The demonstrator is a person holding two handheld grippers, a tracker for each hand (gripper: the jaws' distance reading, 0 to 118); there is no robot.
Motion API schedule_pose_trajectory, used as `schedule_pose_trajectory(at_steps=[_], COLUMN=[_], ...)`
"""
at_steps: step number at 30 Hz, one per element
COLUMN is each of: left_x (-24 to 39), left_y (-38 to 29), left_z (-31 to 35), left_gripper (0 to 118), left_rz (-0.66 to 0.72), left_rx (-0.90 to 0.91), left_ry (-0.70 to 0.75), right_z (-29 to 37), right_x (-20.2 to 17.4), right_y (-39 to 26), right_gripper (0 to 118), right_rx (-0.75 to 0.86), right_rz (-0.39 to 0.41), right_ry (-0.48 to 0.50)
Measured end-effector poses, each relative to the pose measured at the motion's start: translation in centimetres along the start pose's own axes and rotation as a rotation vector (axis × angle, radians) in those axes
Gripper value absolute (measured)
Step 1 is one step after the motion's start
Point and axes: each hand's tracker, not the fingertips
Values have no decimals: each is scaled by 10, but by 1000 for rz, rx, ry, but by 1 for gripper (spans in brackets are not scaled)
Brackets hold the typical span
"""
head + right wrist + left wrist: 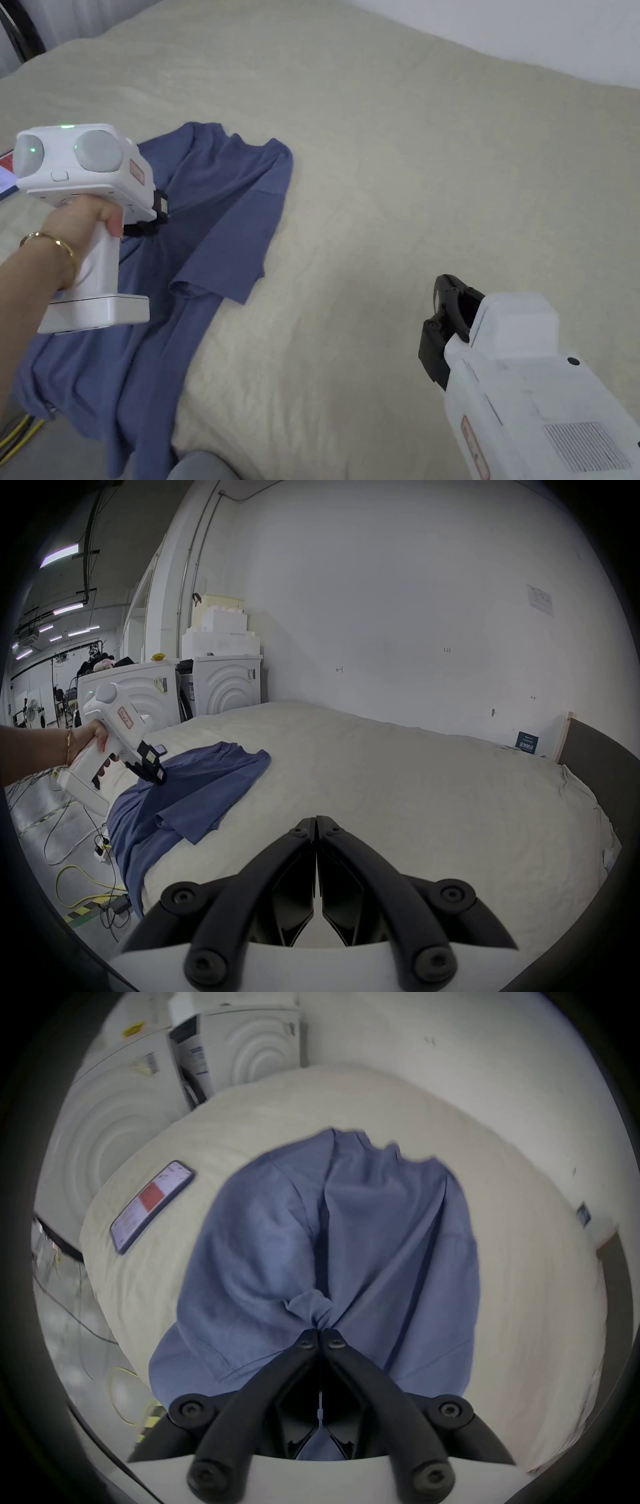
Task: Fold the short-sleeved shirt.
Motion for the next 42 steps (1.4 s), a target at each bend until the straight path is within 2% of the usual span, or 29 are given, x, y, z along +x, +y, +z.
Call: schedule_pose_trajectory(at_steps=[2,6,10,15,18,26,34,39,42], left_x=[-6,-3,2,26,50,143,247,310,343], left_y=[-1,-5,4,21,32,49,49,26,4], left_z=[17,62,117,203,259,374,397,364,327], left_gripper=[0,0,0,0,0,0,0,0,0], left_rz=[68,36,84,32,-44,-154,-254,-311,-359], left_rx=[26,105,221,403,525,722,726,638,554], left_ry=[-30,-60,-166,-245,-264,-378,-504,-577,-571], right_z=[8,27,46,69,82,122,167,198,214], right_x=[1,3,5,10,16,47,95,123,134], right_y=[4,9,11,11,10,11,7,-5,-11], right_gripper=[0,0,0,0,0,0,0,0,0], right_rx=[19,57,84,116,140,199,244,234,221], right_rz=[1,7,14,12,-5,-42,-87,-90,-105], right_ry=[-1,0,1,-7,-23,-108,-267,-386,-446])
